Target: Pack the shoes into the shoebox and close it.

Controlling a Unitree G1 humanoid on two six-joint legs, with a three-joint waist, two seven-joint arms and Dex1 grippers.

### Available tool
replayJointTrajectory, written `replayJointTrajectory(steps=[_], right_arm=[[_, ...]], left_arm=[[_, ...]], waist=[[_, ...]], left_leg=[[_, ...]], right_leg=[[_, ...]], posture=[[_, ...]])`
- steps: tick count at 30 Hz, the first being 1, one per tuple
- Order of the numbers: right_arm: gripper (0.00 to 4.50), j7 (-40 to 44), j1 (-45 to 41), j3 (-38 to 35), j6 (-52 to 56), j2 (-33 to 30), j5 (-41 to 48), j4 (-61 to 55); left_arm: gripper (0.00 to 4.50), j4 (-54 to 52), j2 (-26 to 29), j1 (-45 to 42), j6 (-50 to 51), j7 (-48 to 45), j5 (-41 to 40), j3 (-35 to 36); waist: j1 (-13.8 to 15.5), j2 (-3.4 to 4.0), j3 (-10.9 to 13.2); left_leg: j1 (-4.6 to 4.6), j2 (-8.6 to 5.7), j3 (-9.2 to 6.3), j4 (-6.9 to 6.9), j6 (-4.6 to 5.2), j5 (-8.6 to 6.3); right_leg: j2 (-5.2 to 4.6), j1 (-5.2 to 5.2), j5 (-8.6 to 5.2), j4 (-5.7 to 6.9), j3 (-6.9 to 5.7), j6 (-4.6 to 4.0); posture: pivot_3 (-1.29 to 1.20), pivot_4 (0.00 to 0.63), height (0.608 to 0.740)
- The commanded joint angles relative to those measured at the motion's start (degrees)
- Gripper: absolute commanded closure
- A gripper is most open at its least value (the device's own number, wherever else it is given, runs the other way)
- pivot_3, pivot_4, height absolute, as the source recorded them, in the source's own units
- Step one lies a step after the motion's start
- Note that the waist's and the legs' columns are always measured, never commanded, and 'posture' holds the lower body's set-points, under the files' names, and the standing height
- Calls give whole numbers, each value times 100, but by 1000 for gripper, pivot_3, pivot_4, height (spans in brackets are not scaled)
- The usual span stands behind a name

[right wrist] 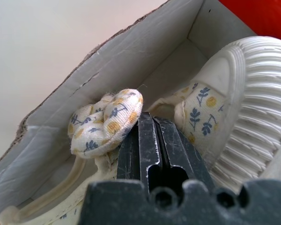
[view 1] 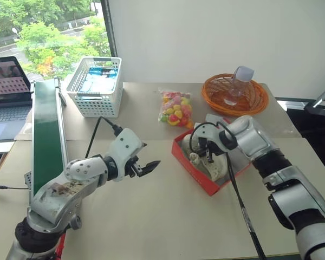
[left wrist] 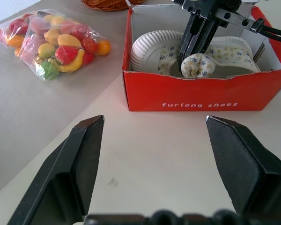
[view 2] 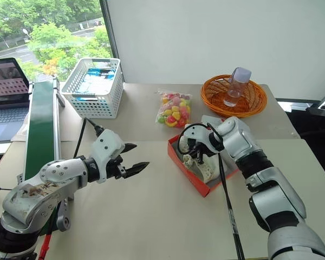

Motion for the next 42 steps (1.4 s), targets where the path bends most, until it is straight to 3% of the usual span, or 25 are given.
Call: replayJointTrajectory(steps=[1, 7, 16, 22, 26, 29, 33, 35, 42], right_arm=[[4456, 4, 118, 47, -79, -77, -165, 147], [4456, 394, -85, -637, 729, -420, 430, -705], [4456, 993, -81, -1620, 2899, -1559, 1814, -3099], [4456, 565, 1505, -2362, 3571, -3077, 1988, -4400], [4456, 265, 3206, -3767, 4444, -3702, 2202, -5212], [4456, 59, 4532, -4705, 4693, -3615, 2176, -5555], [4456, -550, 6147, -5366, 4385, -2845, 2039, -5775], [4456, -1043, 6279, -5366, 4090, -2114, 2144, -5663], [4456, -2514, 5690, -4981, 2641, -900, 1848, -4194]], left_arm=[[810, -74, 12, -134, -101, -14, 27, 46], [810, 59, 3, -223, -217, -130, 57, -52], [810, 545, 194, -547, -630, -759, 147, -361], [810, 1351, 185, -1211, -1196, -1533, 283, -765], [810, 1977, 0, -1683, -1622, -2053, 429, -1095], [810, 2328, -155, -1939, -1855, -2311, 546, -1260], [810, 2644, -295, -2177, -2085, -2639, 685, -1432], [810, 2669, -226, -2210, -2105, -2825, 714, -1457], [810, 2593, -87, -2193, -2106, -2963, 863, -1282]], waist=[[2, -1, -1], [11, 2, 2], [4, 8, 7], [180, 6, 7], [180, 8, 7], [184, 6, 6], [147, 5, 4], [127, 2, 3], [12, 19, 2]], left_leg=[[0, 0, 0, 0, 0, 0], [-7, -1, 0, 0, 0, 0], [-17, 3, 0, -2, 0, -1], [-19, -8, -1, 1, 0, -1], [-34, -22, 6, 8, 8, -4], [-37, -19, -9, 11, 8, -4], [-34, -18, -19, 24, 8, -4], [-31, -17, -28, 28, 8, -4], [-21, -15, -25, 39, 9, -4]], right_leg=[[0, 0, 0, 0, 0, 0], [-1, -7, 0, 0, 0, 0], [2, -19, 0, 0, 0, -1], [-13, -11, -8, -12, -11, -8], [-31, -21, -4, -13, -6, 5], [-21, -16, -3, -10, -12, 9], [-14, -10, -3, -3, -12, 12], [-10, -1, -5, -5, -18, 16], [-1, 3, -18, -2, 3, 51]], posture=[[0, 150, 740], [0, 150, 740], [0, 150, 740], [0, 150, 740], [0, 150, 740], [0, 150, 740], [0, 150, 740], [0, 150, 740], [0, 150, 740]])
